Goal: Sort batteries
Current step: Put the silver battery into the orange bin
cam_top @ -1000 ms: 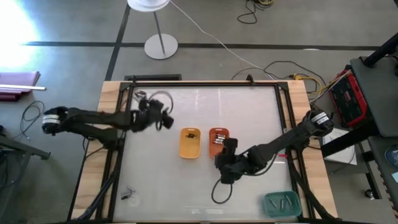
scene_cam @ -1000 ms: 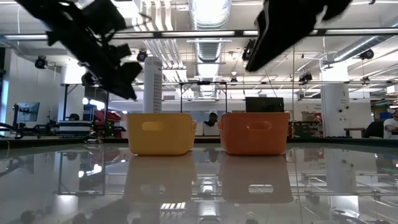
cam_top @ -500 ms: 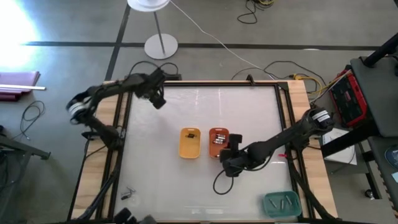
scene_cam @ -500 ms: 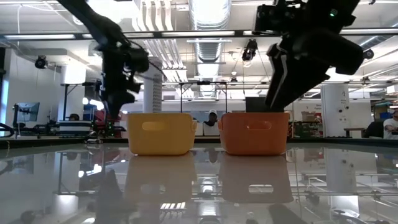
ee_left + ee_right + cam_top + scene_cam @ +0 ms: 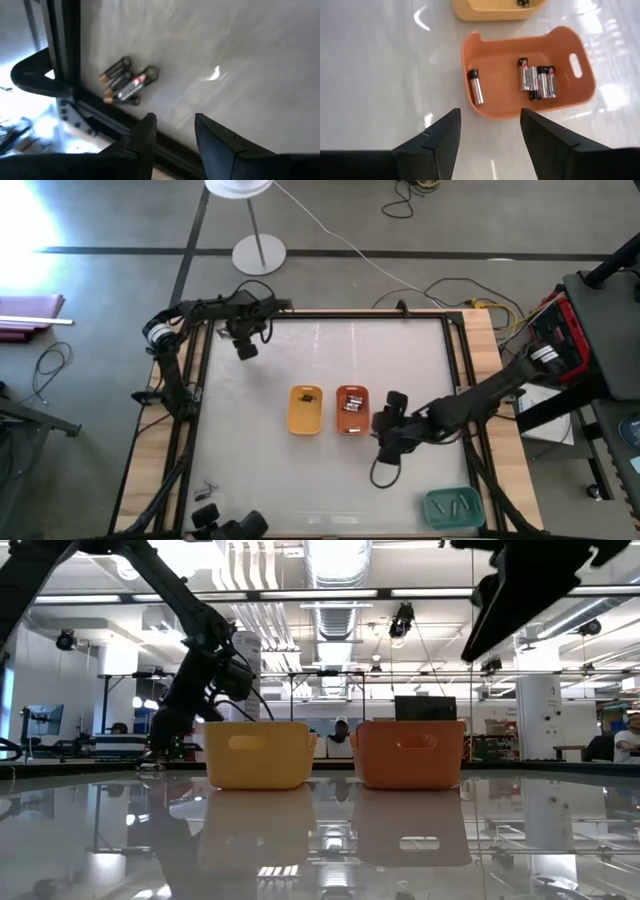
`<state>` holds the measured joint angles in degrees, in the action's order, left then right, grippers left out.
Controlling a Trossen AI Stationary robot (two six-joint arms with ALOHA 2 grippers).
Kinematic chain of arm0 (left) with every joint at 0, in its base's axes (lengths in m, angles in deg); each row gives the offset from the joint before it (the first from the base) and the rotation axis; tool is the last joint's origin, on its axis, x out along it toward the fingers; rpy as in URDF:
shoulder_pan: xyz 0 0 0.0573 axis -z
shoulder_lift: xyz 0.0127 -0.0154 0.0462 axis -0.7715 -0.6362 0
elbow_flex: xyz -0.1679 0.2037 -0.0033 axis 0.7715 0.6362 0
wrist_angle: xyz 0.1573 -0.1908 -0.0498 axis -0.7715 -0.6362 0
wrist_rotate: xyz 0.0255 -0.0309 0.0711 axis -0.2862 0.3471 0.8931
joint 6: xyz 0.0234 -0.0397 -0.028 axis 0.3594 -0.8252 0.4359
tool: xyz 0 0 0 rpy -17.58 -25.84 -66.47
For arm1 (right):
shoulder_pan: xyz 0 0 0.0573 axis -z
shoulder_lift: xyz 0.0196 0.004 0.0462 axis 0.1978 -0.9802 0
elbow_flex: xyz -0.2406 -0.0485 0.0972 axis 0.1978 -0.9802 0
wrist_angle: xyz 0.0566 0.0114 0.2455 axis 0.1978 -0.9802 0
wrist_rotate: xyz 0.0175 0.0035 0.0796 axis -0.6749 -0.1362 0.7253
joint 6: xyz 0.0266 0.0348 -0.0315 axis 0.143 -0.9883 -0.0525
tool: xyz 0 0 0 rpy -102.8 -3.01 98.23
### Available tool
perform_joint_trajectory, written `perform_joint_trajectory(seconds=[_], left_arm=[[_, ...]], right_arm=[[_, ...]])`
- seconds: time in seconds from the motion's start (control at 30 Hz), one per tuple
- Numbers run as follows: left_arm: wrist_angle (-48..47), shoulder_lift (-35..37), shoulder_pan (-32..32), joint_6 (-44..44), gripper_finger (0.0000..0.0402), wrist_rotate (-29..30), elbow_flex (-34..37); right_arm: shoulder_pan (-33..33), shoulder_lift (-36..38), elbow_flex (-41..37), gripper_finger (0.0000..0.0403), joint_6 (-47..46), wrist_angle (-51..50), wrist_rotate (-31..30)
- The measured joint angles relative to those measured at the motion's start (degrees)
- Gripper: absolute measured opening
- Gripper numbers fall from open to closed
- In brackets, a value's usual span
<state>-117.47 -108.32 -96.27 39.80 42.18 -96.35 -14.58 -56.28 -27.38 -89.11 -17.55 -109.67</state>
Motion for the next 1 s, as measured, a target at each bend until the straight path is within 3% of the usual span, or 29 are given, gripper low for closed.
perform_joint_trajectory(seconds=[0.13,0.4,0.67,1.0], left_arm=[[-1.53,-2.34,-0.2,2.35,0.0117,0.38,-0.02],[0.52,-6.92,-0.3,7.88,0.0117,8.7,-2.32],[0.27,-10.36,-0.7,9.26,0.0117,8.72,-5.96],[0.62,-11.89,-2.49,12.21,0.0117,8.74,-4.82]], right_arm=[[-1.38,3.44,-1.32,0.0191,-3.7,0.05,-0.79],[-3.27,4.76,-2.39,0.0188,-6.08,-0.04,-3.6],[-3.53,4.66,-2.48,0.0188,-8.35,0.08,-3.59],[-4.15,4.64,-2.48,0.0176,-11.13,0.37,-3.56]])
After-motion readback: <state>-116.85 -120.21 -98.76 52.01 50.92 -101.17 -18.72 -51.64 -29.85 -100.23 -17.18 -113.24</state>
